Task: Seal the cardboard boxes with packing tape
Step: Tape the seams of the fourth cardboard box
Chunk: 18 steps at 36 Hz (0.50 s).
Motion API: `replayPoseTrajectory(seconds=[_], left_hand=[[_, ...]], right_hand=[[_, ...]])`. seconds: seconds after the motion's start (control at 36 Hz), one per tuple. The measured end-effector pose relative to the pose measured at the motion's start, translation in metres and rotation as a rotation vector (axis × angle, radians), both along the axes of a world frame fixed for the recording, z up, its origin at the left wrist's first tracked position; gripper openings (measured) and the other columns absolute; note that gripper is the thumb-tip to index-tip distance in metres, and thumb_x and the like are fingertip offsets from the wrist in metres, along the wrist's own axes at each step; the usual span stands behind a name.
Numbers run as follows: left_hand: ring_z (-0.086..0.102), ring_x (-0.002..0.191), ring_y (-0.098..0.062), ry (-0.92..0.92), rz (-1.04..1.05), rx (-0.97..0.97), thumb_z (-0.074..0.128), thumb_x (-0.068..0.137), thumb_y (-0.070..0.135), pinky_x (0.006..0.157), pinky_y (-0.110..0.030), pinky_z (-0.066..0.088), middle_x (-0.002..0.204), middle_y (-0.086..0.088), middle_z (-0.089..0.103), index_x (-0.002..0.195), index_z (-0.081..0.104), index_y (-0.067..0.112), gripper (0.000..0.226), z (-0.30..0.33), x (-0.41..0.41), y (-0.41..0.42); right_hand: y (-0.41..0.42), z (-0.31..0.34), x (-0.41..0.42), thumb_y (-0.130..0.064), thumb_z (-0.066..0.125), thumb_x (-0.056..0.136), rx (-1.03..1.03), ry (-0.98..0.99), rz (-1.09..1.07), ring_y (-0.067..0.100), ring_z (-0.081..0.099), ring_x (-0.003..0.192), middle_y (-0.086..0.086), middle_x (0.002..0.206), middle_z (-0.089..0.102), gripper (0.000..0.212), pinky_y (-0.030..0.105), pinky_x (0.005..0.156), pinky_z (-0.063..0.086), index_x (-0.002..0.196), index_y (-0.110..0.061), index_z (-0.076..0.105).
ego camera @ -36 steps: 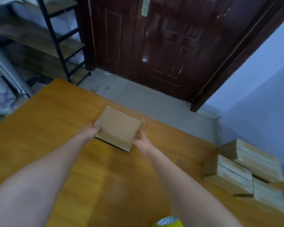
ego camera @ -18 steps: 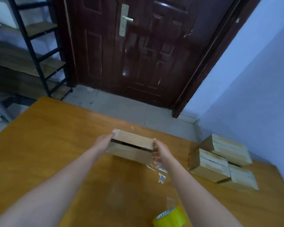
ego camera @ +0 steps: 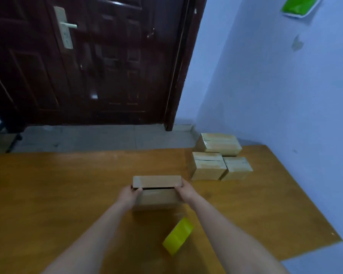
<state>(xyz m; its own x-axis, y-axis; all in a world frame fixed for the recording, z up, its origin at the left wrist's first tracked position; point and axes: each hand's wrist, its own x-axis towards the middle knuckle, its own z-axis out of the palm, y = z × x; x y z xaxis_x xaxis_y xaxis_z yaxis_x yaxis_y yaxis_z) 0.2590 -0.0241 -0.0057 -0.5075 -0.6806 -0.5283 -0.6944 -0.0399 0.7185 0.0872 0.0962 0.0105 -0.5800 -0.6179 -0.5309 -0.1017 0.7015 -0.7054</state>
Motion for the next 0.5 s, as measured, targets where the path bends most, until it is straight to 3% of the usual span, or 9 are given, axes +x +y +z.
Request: replayPoseTrajectory(seconds=[0.11,0.22,0.31,0.39,0.44,0.5], left_hand=[[0.054,0.110,-0.035,-0.039,0.064,-0.092,0.044,0.100,0.036,0.084,-0.038,0.043,0.124,-0.019,0.058,0.127,0.051,0.001,0.044,-0.004,-0.004,0.008],[0.052,0.116,-0.036,0.024,0.245,-0.040,0.047,0.097,0.044,0.085,-0.038,0.041,0.130,-0.017,0.055,0.133,0.049,0.003,0.054,-0.005,-0.010,0.010],[0.053,0.112,-0.032,0.108,0.341,-0.056,0.048,0.095,0.049,0.087,-0.039,0.043,0.126,-0.014,0.055,0.129,0.051,0.005,0.057,-0.008,-0.009,0.013],[0.050,0.116,-0.027,0.134,0.376,-0.062,0.046,0.094,0.053,0.091,-0.038,0.043,0.131,-0.009,0.050,0.135,0.046,0.009,0.061,-0.011,-0.008,0.017],[0.048,0.118,-0.025,0.156,0.405,-0.062,0.046,0.095,0.052,0.095,-0.039,0.043,0.134,-0.007,0.047,0.138,0.043,0.011,0.060,-0.013,-0.008,0.020],[0.046,0.121,-0.025,0.180,0.447,-0.060,0.047,0.096,0.049,0.099,-0.042,0.043,0.137,-0.007,0.044,0.141,0.040,0.012,0.059,-0.014,-0.010,0.022]], right_hand=[[0.007,-0.016,0.000,-0.028,0.044,0.100,-0.057,-0.033,-0.044,0.027,0.043,0.128,0.005,0.142,0.045,0.049,0.036,0.104,0.038,0.147,-0.018,0.031],[0.022,-0.032,-0.013,-0.045,0.039,0.099,-0.081,-0.164,-0.245,0.029,0.051,0.122,0.008,0.134,0.052,0.051,0.045,0.104,0.041,0.137,-0.011,0.046],[0.038,-0.052,-0.026,-0.045,0.036,0.100,0.047,-0.140,-0.281,0.033,0.055,0.116,0.014,0.129,0.056,0.053,0.039,0.092,0.044,0.136,-0.007,0.046],[0.051,-0.058,-0.027,-0.027,0.043,0.099,0.298,-0.139,-0.164,0.036,0.060,0.103,0.022,0.120,0.059,0.037,0.044,0.082,0.049,0.128,-0.006,0.052],[0.059,-0.057,-0.021,-0.022,0.041,0.098,0.446,-0.167,-0.055,0.026,0.059,0.078,0.015,0.099,0.059,0.022,0.035,0.068,0.049,0.108,-0.009,0.055],[0.060,-0.058,-0.017,-0.024,0.038,0.099,0.528,-0.188,0.004,0.020,0.050,0.064,0.008,0.083,0.052,0.023,0.027,0.056,0.044,0.088,-0.009,0.052]])
